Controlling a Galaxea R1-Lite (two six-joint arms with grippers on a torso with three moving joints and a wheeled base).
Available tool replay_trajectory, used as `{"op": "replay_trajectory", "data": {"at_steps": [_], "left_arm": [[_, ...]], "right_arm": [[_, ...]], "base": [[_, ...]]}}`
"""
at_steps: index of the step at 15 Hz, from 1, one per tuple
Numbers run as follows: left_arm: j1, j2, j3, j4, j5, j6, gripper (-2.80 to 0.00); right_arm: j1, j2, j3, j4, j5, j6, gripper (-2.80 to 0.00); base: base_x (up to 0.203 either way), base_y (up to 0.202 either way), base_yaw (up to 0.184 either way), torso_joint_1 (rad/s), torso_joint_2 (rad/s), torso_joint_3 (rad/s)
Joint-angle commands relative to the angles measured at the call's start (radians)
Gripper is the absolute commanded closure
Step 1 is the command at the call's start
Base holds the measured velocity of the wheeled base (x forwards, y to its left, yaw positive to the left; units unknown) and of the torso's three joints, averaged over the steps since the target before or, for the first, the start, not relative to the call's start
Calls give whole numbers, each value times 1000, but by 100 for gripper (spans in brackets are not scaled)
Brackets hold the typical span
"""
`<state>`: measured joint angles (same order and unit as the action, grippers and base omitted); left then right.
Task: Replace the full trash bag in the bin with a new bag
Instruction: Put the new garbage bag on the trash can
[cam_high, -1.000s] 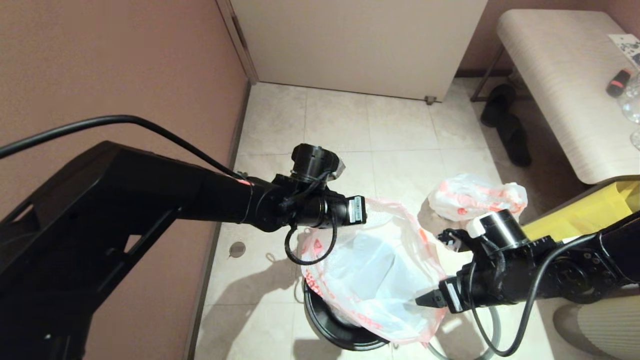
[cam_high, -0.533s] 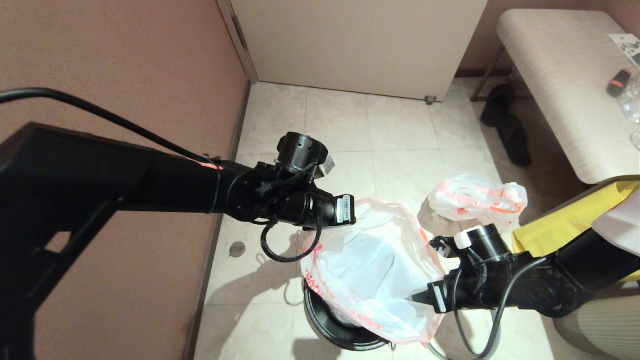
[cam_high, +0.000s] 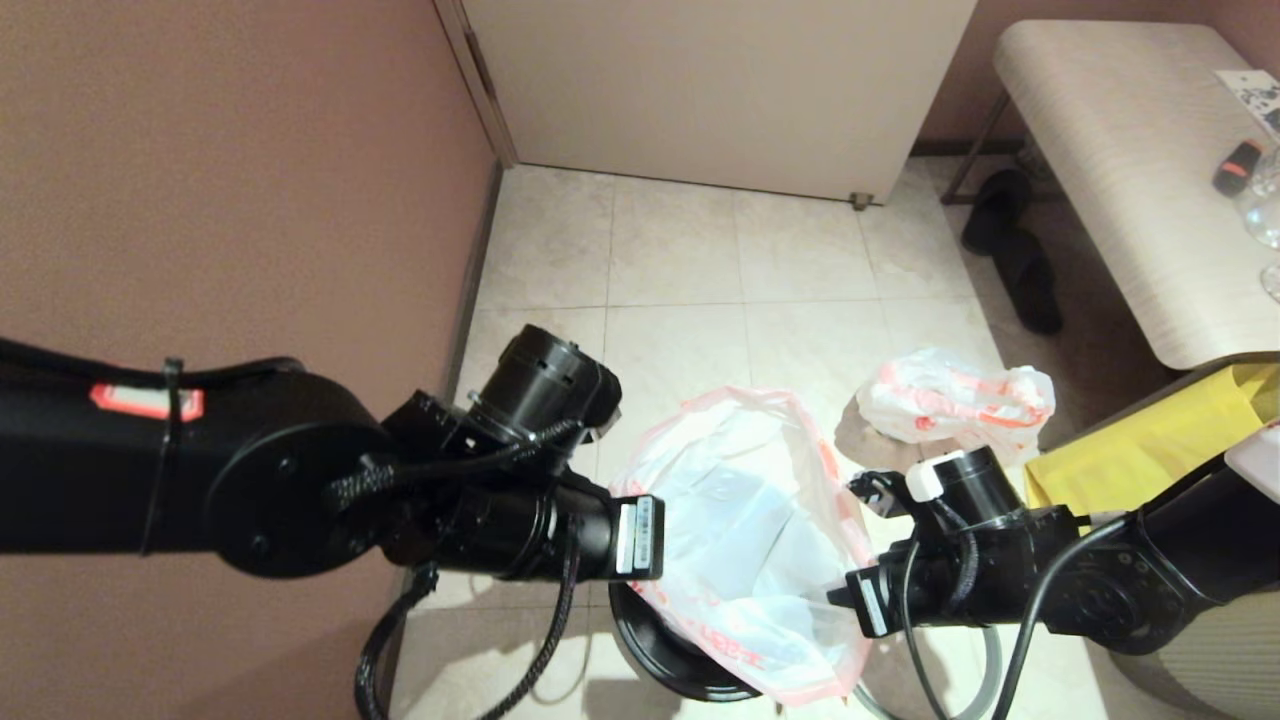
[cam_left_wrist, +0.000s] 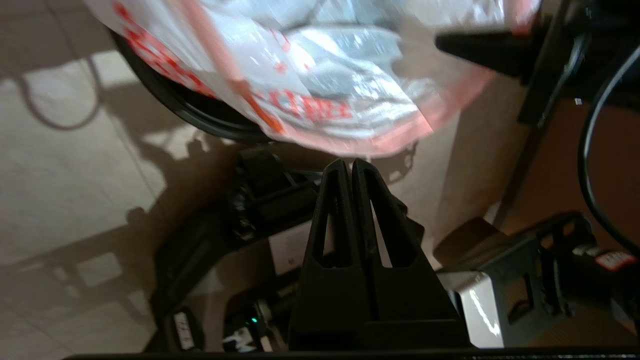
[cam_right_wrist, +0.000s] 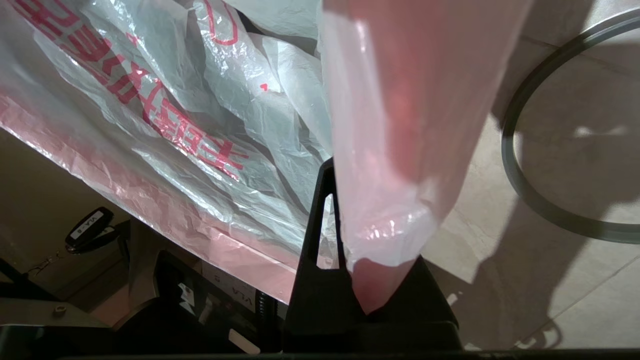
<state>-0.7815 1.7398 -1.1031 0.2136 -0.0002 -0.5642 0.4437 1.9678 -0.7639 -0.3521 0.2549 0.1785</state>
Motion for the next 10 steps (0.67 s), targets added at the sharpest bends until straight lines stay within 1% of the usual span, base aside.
{"op": "replay_trajectory", "data": {"at_steps": [1,2,4,6,7,8,9,10], "left_arm": [[-59,0,65,-38,4,-48,0],[-79,37,69,-58,9,-60,0],[-112,94,64,-65,63,-97,0],[-141,113,72,-17,128,-181,0],[-153,100,75,8,138,-210,-280],[-156,82,76,33,144,-233,-280],[-156,72,79,63,155,-243,-280],[-155,68,88,104,182,-251,-280]], "right_arm": [[22,-6,3,-2,1,2,0],[25,2,3,-3,1,2,0],[27,6,5,-4,1,4,0],[26,11,3,-4,1,4,0],[26,22,3,-8,1,4,0],[26,41,4,-24,1,4,0],[26,58,7,-51,0,4,0],[26,61,18,-82,0,4,0]], "base": [[0,0,0,0,0,0],[0,0,0,0,0,0],[0,0,0,0,0,0],[0,0,0,0,0,0],[0,0,0,0,0,0],[0,0,0,0,0,0],[0,0,0,0,0,0],[0,0,0,0,0,0]]}}
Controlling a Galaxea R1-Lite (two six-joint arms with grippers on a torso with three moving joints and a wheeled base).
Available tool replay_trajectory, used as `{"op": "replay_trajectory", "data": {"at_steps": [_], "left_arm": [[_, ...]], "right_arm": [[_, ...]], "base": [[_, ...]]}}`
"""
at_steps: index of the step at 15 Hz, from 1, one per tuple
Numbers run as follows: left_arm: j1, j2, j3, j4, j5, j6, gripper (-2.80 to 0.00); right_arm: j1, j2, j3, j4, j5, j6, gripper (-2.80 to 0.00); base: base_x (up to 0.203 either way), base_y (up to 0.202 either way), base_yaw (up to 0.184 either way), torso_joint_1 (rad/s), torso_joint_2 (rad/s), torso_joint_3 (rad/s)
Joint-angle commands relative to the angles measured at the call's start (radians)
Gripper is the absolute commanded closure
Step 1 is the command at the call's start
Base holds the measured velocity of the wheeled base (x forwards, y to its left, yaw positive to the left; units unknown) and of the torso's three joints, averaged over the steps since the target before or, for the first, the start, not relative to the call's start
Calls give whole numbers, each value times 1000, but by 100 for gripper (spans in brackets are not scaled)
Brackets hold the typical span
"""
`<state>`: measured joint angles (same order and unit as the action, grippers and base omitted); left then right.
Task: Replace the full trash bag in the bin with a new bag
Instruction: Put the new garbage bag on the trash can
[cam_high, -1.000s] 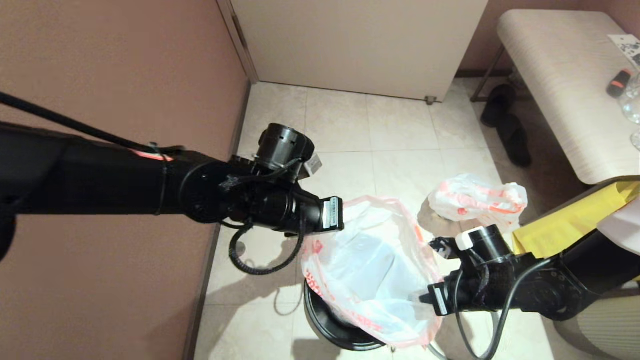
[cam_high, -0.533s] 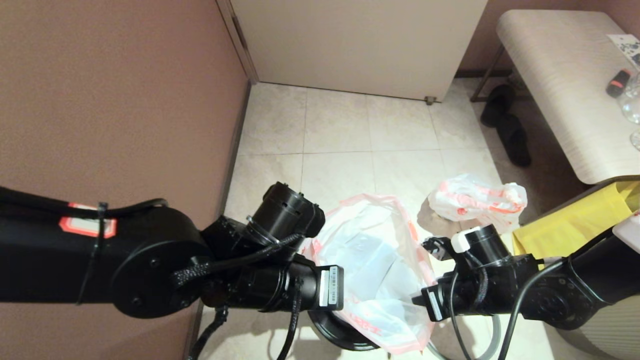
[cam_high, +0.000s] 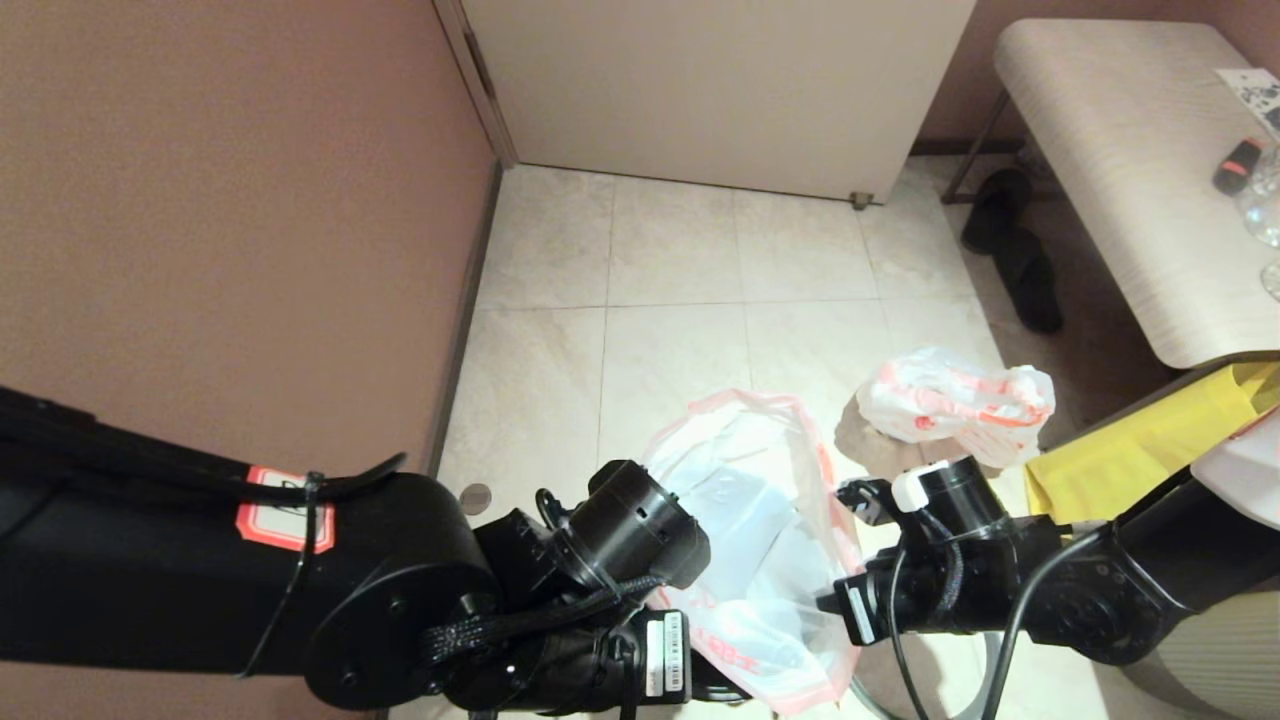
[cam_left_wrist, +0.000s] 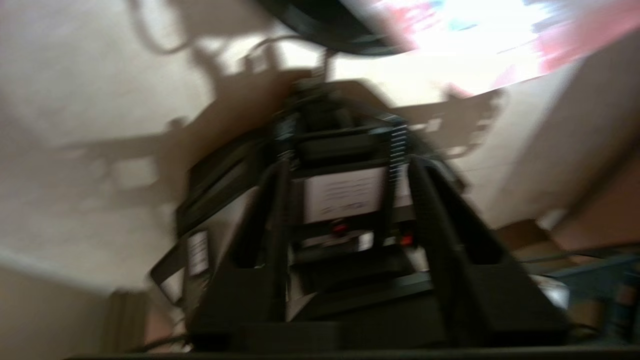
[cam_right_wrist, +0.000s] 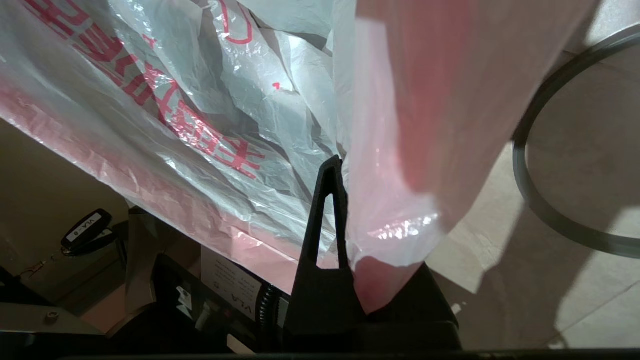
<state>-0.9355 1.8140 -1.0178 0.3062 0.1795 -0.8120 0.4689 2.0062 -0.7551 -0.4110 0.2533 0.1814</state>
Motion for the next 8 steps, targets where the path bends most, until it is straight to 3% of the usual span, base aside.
{"op": "replay_trajectory", "data": {"at_steps": [1,4,7,8], "left_arm": [[-3,-11,20,29,27,-17,-280],[18,49,18,5,39,-20,-280],[102,148,15,-226,40,42,-280],[106,179,3,-256,41,61,-280]], "right_arm": [[1,25,11,-34,1,1,0],[20,19,20,-34,1,1,0],[40,14,30,-35,0,1,0],[40,9,30,-35,0,1,0]], "base": [[0,0,0,0,0,0],[0,0,0,0,0,0],[0,0,0,0,0,0],[0,0,0,0,0,0]]}}
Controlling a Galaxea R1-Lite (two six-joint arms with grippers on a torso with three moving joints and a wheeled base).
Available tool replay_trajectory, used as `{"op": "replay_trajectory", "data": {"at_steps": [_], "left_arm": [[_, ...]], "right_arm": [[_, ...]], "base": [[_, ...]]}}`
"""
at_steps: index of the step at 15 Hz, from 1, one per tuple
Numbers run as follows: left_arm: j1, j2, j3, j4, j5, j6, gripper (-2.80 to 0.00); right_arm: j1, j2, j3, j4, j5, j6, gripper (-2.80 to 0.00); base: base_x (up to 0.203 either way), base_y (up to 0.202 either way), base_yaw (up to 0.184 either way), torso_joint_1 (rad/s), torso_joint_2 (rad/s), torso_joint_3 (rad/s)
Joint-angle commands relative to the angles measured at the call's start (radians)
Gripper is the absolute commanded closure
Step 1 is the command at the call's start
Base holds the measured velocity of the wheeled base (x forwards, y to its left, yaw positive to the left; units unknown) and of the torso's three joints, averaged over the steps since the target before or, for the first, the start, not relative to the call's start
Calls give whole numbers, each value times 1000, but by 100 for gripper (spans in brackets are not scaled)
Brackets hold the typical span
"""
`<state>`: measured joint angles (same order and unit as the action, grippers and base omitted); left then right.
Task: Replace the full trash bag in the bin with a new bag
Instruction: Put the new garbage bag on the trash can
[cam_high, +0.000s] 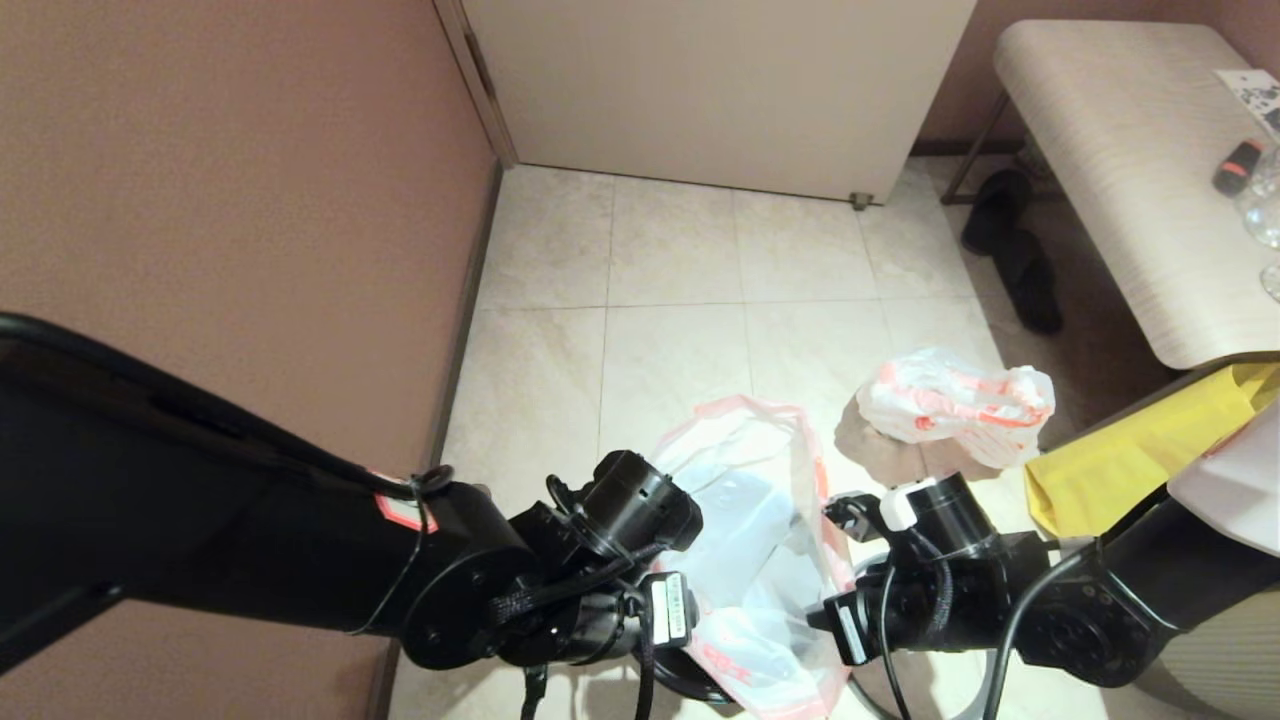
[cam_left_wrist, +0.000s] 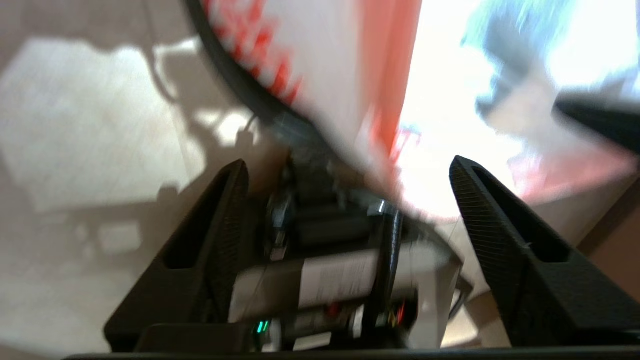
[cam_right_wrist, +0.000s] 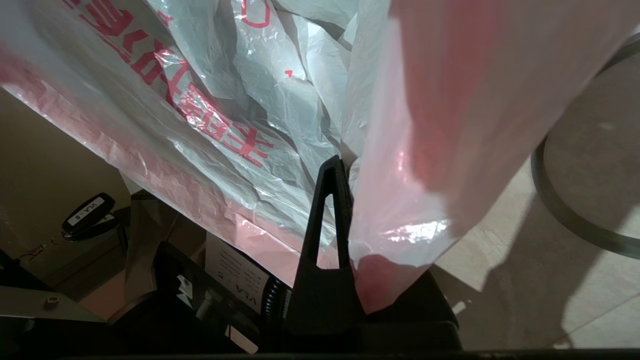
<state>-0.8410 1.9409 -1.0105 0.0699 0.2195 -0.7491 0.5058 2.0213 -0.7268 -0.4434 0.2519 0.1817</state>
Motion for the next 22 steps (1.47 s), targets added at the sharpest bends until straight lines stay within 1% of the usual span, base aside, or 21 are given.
{"op": "replay_trajectory", "data": {"at_steps": [1,4,5,6,7,8,10,12,16,17,18,19,20,21,22], "left_arm": [[14,87,-25,-31,4,3,-280],[35,171,-86,-63,7,11,-280],[47,205,-92,-98,10,12,0],[63,237,-100,-156,29,13,0],[74,249,-102,-194,61,18,0],[75,230,-98,-200,68,26,0],[69,166,-51,-200,70,32,0],[66,121,17,-197,71,33,0],[82,62,219,-217,67,32,0],[91,90,257,-246,66,33,0],[100,117,294,-300,66,33,0],[108,124,319,-328,66,41,0],[118,135,325,-332,65,68,0],[135,157,323,-338,61,88,0],[157,191,308,-351,55,108,0]], "right_arm": [[8,-11,3,-3,1,1,0],[17,-30,10,-1,1,1,0],[17,-31,10,-3,1,1,0],[17,-32,10,-3,1,1,0],[17,-29,10,-2,1,1,0],[16,-24,10,-2,1,1,0],[14,-16,9,-3,1,1,0],[10,3,9,-5,0,1,0],[-4,-7,31,-16,-2,-7,0],[-14,-17,35,-14,-3,-7,0],[-20,-33,45,-11,-2,-7,0],[-21,-57,58,-11,-3,-12,0],[-22,-87,77,-11,-3,-37,0],[-29,-95,87,-11,-2,-78,0],[-37,-70,88,-11,-2,-93,0]], "base": [[0,0,0,0,0,0],[0,0,0,0,0,0],[0,0,0,0,0,0],[0,0,0,0,0,0],[0,0,0,0,0,0],[0,0,0,0,0,0],[0,0,0,0,0,0],[0,0,0,0,0,0],[0,0,0,0,0,0],[0,0,0,0,0,0],[0,0,0,0,0,0],[0,0,0,0,0,0],[0,0,0,0,0,0],[0,0,0,0,0,0],[0,0,0,0,0,0]]}}
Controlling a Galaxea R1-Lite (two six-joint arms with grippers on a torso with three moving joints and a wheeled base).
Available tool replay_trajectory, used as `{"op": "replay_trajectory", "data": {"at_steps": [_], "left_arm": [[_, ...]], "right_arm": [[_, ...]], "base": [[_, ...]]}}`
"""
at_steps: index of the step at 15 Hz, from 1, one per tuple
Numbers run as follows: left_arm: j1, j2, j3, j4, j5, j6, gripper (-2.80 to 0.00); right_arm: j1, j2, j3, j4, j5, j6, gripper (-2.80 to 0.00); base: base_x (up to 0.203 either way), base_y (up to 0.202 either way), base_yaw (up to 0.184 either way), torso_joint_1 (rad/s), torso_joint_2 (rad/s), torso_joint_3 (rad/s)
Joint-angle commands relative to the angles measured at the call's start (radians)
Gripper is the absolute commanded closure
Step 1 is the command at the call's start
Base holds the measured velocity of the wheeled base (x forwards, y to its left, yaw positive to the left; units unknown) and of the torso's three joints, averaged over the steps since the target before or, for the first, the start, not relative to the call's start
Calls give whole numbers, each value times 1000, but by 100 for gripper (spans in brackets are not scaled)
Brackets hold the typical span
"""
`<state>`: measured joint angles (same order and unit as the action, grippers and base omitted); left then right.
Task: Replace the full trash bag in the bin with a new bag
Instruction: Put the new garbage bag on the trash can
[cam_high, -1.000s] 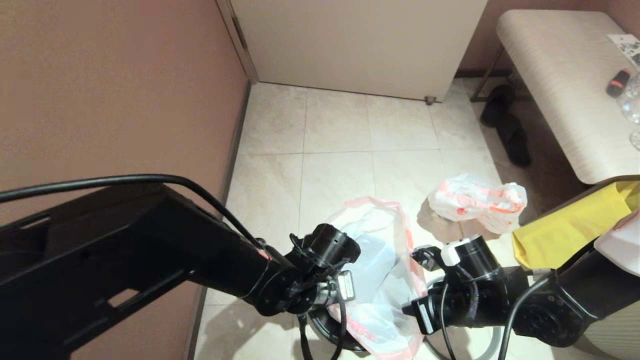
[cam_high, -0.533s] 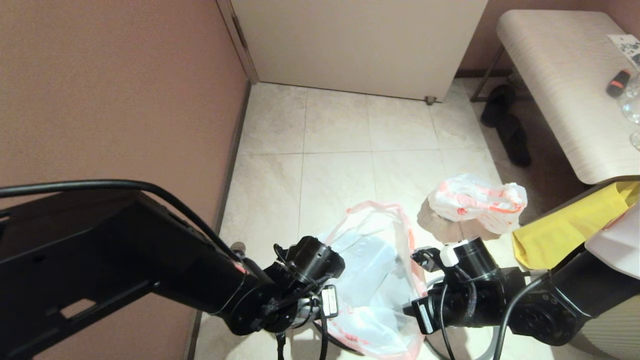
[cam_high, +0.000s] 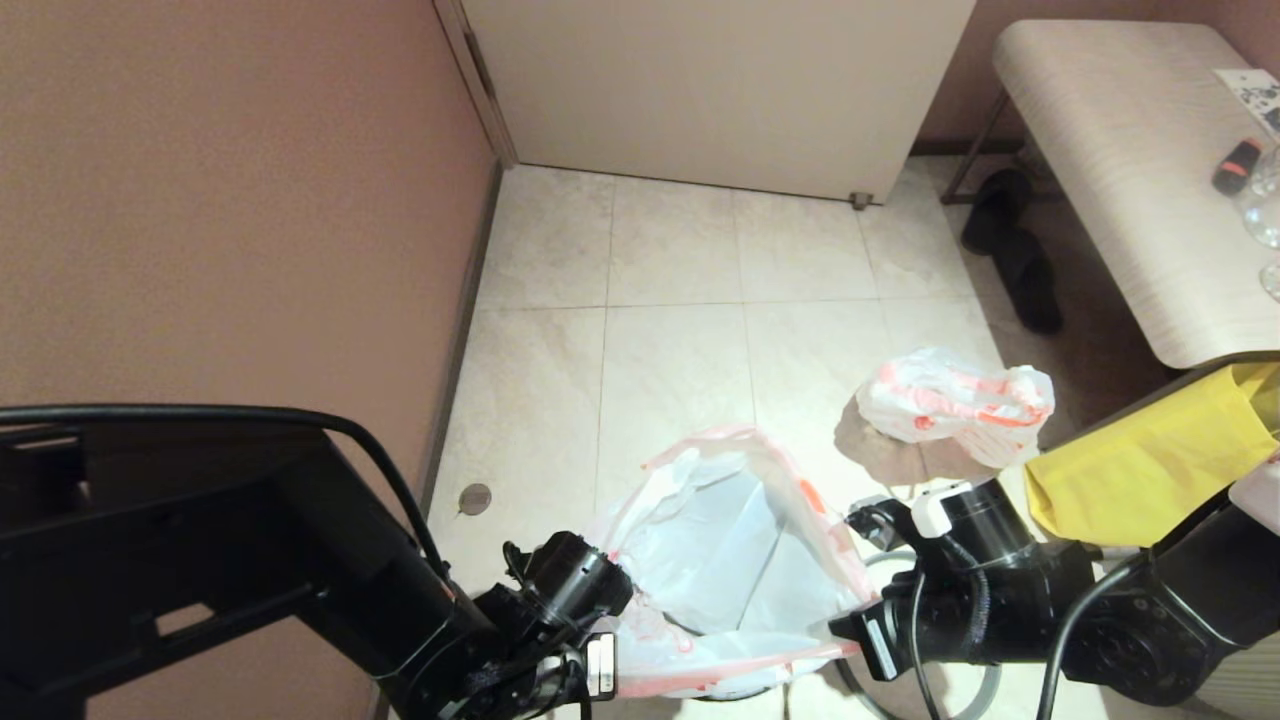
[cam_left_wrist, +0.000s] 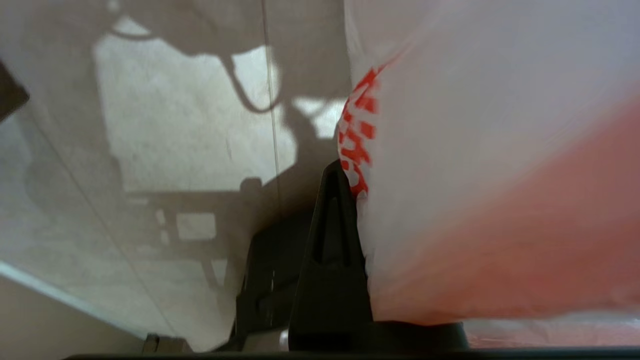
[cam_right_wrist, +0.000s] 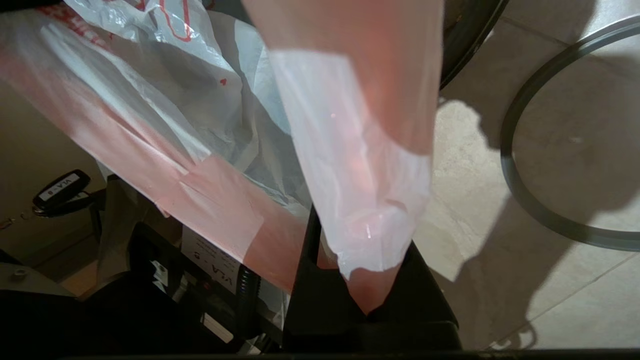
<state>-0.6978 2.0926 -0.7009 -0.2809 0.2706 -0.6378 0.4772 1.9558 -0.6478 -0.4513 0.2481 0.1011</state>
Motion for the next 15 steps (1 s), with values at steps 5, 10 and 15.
{"op": "replay_trajectory", "data": {"at_steps": [5,10,15], "left_arm": [[49,110,-29,-73,-30,48,0],[57,181,-57,-77,-35,85,0],[107,224,-181,-79,-67,95,0]], "right_arm": [[-64,133,13,2,0,-126,0],[-62,278,-33,-6,-38,-152,0],[-55,408,-185,-10,-113,-200,0]], "base": [[0,0,0,0,0,0],[0,0,0,0,0,0],[0,0,0,0,0,0]]}}
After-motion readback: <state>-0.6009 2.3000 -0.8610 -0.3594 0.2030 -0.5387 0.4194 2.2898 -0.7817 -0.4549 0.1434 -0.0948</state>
